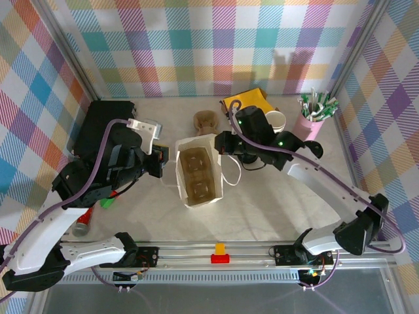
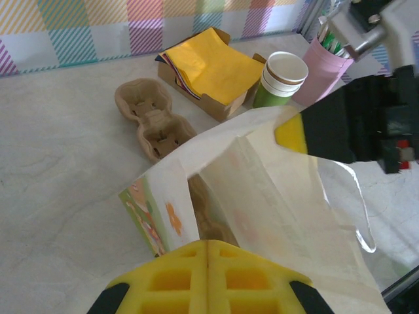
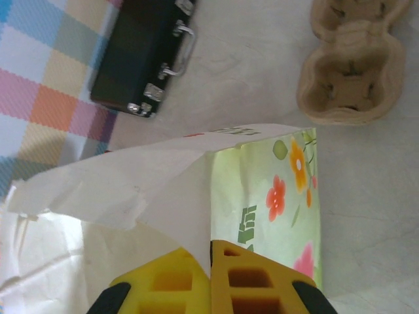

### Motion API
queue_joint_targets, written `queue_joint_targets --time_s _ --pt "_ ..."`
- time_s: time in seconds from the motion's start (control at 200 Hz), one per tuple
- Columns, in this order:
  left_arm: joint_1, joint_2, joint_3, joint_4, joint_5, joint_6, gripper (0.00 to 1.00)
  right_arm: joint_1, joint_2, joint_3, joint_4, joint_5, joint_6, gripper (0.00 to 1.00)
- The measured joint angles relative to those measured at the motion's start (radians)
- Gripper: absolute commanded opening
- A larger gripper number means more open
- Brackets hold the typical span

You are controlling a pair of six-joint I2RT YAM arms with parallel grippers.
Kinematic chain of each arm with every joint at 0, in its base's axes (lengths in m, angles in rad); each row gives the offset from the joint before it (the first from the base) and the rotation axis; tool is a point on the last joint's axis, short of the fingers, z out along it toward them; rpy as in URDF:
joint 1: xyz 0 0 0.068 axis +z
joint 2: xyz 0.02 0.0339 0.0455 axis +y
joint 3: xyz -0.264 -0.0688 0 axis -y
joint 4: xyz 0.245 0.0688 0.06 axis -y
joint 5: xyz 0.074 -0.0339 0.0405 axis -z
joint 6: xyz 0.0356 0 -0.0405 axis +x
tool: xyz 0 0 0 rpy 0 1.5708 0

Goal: Pack the takeout coffee

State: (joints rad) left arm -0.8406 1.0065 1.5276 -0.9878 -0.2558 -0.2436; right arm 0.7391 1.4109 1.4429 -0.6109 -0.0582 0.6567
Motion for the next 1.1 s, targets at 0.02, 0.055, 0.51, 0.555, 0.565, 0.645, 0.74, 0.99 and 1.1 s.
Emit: queue_joint_targets --time_s 0.02,0.055,0.51,0.555,0.565,0.645,0.74,0.99,1.1 --pt "0.001 0.000 0.000 0.000 0.000 0.000 0.04 -0.009 0.008 0.002 -0.005 -0.003 0.009 0.07" --pt "0.001 0.000 0.000 0.000 0.000 -0.001 0.04 -0.024 0.021 0.007 -0.016 -0.010 0.021 0.07" --pt "0.001 0.002 0.000 -0.002 -0.006 -0.005 0.09 -0.084 0.142 0.122 -0.177 -0.057 0.060 0.12" --pt "0.001 0.009 -0.001 -0.004 0.001 -0.009 0.10 -0.088 0.148 0.130 -0.189 -0.064 0.057 0.14" --pt "0.001 0.013 -0.002 -0.004 0.002 -0.011 0.11 -0.090 0.149 0.131 -0.192 -0.066 0.056 0.15" --pt "0.001 0.041 -0.015 -0.006 0.015 -0.035 0.27 -0.105 0.157 0.140 -0.211 -0.079 0.040 0.23" --pt "0.002 0.080 -0.051 -0.002 0.048 -0.084 0.46 -0.124 0.168 0.158 -0.230 -0.095 0.019 0.42" --pt "0.005 0.093 -0.158 -0.005 0.106 -0.182 0.65 -0.159 0.179 0.266 -0.288 -0.111 -0.041 0.62" --pt "0.005 0.065 -0.166 -0.001 0.110 -0.223 0.66 -0.184 0.148 0.285 -0.300 -0.100 -0.085 0.69"
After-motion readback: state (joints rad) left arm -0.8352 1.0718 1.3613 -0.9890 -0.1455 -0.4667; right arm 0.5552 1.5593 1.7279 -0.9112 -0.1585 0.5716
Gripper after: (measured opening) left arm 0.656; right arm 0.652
